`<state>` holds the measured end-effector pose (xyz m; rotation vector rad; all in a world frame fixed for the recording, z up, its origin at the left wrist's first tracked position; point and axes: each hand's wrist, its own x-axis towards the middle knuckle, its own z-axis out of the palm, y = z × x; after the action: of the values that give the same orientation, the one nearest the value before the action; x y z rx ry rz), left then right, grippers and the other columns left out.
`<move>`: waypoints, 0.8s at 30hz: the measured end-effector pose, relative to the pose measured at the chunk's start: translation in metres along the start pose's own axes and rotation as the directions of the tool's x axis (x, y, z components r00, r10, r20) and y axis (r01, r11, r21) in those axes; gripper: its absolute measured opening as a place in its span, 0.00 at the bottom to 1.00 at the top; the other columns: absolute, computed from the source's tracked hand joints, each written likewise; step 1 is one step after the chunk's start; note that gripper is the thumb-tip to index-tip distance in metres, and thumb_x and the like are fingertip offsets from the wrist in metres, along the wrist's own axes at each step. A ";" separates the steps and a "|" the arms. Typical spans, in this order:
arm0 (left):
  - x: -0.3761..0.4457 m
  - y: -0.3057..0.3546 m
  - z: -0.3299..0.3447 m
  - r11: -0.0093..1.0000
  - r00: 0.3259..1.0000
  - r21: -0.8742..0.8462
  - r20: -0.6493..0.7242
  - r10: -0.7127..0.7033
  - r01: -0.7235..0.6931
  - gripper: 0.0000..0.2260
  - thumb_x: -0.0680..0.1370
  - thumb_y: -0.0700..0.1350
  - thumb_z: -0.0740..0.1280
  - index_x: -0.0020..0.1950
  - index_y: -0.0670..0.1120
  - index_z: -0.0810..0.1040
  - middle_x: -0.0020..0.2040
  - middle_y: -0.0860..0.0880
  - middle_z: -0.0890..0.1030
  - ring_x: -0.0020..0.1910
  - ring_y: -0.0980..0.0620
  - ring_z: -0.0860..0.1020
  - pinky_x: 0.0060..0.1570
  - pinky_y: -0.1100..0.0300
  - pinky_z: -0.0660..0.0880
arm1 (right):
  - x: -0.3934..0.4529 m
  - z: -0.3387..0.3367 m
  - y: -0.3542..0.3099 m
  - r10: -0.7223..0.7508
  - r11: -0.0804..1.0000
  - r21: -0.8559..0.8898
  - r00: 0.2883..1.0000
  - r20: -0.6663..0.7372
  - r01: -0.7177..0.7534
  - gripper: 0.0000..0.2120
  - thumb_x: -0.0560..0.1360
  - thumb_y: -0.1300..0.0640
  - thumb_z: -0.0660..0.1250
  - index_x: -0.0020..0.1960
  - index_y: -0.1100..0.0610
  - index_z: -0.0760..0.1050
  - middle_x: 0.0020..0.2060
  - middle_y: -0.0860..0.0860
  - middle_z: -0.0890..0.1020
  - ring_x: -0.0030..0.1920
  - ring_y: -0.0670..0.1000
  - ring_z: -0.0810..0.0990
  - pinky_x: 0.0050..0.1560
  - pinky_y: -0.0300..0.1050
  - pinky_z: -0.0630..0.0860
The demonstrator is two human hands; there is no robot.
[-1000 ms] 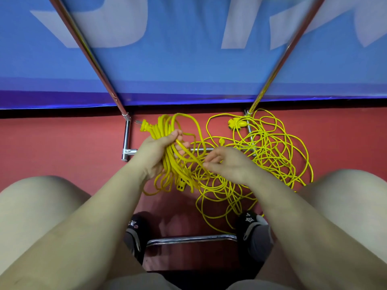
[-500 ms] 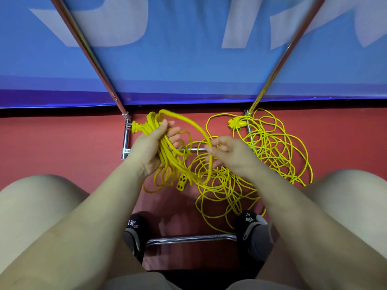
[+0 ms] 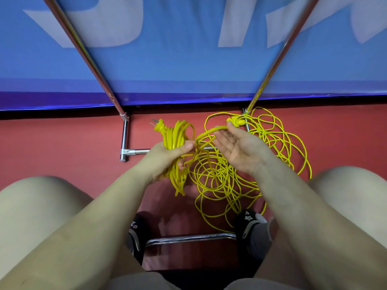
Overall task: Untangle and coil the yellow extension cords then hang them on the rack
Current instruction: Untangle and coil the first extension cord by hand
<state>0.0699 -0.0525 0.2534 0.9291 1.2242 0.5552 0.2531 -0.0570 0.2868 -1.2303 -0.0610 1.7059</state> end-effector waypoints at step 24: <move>0.010 0.005 -0.003 0.958 0.988 -0.282 -0.157 -0.004 -0.041 0.12 0.78 0.45 0.65 0.36 0.42 0.74 0.22 0.50 0.71 0.21 0.55 0.71 0.25 0.65 0.73 | 0.009 -0.016 0.035 -0.041 0.036 -0.946 0.946 0.321 0.323 0.18 0.75 0.56 0.67 0.64 0.54 0.73 0.54 0.50 0.78 0.55 0.48 0.77 0.60 0.43 0.71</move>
<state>0.0702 -0.0412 0.2522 0.6624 1.2366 0.8089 0.2413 -0.0758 0.2545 -1.8517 -1.8230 1.4041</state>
